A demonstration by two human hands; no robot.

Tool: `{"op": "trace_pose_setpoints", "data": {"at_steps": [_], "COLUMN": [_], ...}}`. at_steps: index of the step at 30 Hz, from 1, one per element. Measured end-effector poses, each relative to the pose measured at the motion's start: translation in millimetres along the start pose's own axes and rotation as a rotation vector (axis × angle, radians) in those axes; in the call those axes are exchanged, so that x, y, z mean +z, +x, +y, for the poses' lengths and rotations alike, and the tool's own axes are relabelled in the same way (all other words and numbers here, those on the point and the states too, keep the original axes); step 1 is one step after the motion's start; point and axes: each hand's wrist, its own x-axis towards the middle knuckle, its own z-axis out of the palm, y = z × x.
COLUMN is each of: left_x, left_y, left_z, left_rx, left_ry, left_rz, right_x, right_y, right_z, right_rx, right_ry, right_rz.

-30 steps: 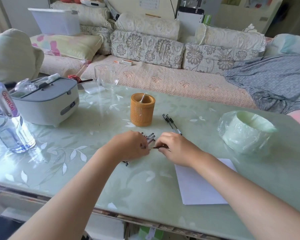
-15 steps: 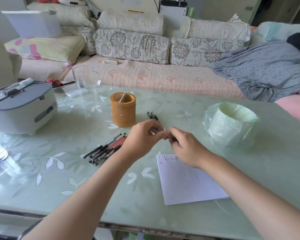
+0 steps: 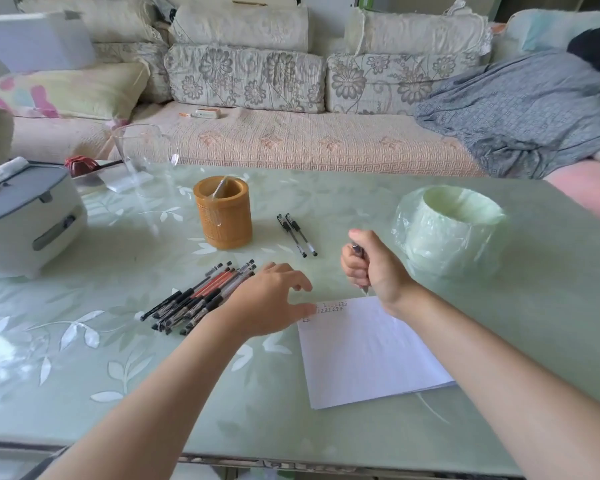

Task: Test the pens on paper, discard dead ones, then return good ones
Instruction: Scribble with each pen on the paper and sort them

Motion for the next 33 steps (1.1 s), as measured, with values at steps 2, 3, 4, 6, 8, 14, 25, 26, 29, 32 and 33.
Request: {"op": "trace_pose_setpoints", "data": {"at_steps": [2,3,4,6,8,14,25,26,29,32,33], "left_x": [2,2,3,3,3,2,2,3,4,4,4], "left_y": [-1,-2,-2,-2,-1,0,6,7,10,12,12], "left_z": [-1,0,0,-2,-6,-15,-23,-22,-18,-18,-18], "left_rx": [0.008,0.010,0.012,0.015,0.027,0.058,-0.016,-0.023,-0.044,-0.054,-0.055], "left_ry": [0.052,0.071,0.086,0.086,0.050,0.009,-0.085,-0.088,-0.089,-0.102,-0.103], "left_rz": [-0.066,-0.095,-0.117,-0.131,-0.124,-0.114,-0.002,0.000,-0.006,-0.021,-0.023], "right_x": [-2,-2,-2,-4,-3,7,11,11,13,15,16], "right_y": [2,2,3,5,5,5,-7,-8,-10,-10,-10], "right_z": [0,0,0,2,2,12,35,35,38,44,46], "right_rx": [0.032,0.049,0.067,0.081,0.078,0.093,0.227,0.202,0.127,0.106,0.093], "right_ry": [0.141,0.213,0.286,0.385,0.380,0.239,0.019,-0.022,-0.169,-0.221,-0.239], "right_rz": [0.000,0.007,0.013,0.013,0.012,0.130,-0.075,-0.083,-0.105,-0.119,-0.124]}}
